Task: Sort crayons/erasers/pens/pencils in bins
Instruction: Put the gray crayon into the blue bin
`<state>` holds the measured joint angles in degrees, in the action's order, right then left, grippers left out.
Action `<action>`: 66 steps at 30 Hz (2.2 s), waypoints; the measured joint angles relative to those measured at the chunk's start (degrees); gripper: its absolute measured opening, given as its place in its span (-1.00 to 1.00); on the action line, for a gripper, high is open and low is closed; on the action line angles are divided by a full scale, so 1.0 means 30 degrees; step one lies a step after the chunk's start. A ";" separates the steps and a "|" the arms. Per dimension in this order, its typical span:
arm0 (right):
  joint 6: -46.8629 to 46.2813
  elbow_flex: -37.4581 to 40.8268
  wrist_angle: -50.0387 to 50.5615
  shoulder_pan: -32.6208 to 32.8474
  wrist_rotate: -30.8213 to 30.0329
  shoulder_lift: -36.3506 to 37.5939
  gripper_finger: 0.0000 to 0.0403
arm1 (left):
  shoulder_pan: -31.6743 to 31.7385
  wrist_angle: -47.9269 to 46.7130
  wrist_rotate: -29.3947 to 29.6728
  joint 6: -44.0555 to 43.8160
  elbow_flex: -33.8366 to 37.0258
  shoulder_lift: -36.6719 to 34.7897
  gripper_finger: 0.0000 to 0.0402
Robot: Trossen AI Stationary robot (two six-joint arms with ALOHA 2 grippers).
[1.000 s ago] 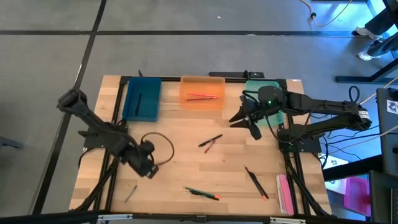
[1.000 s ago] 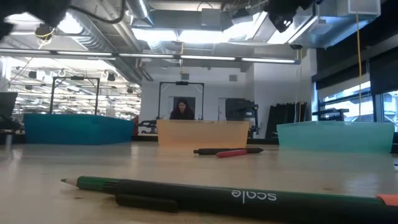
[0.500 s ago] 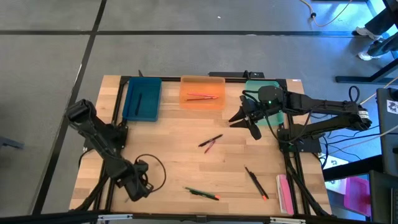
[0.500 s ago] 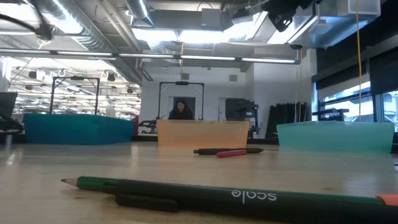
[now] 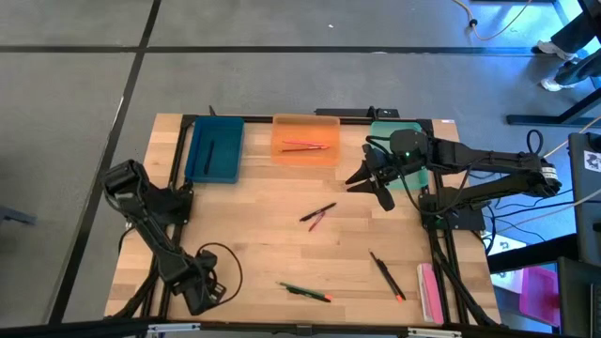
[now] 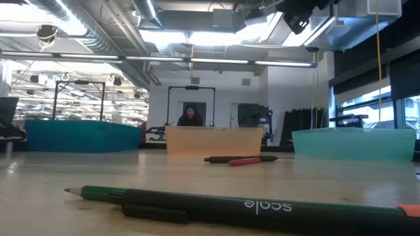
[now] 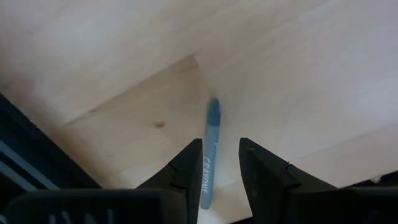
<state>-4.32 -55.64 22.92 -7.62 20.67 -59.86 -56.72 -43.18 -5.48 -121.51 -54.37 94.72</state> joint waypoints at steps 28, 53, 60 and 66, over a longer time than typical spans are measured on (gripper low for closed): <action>0.0031 0.0000 0.0030 0.0000 -0.0007 0.0000 -0.45 | -0.0104 0.0653 0.0029 0.0036 -0.0064 0.1849 -0.74; 0.0111 0.0000 0.0022 -0.0007 -0.0016 -0.0007 -0.45 | 0.1719 0.0741 0.3836 0.1713 0.0073 0.0024 -1.00; 0.0111 0.0000 0.0022 -0.0007 -0.0022 -0.0007 -0.45 | 0.3356 0.0322 0.7218 0.3899 0.0061 -0.1894 -1.00; 0.0015 0.0000 0.0015 -0.0007 -0.0029 -0.0007 -0.45 | 0.5659 0.0160 0.9041 0.8655 0.0040 -0.3869 -1.00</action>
<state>-4.28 -55.64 22.96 -7.64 20.58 -59.88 -39.75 -42.70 21.65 -95.55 -54.25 83.11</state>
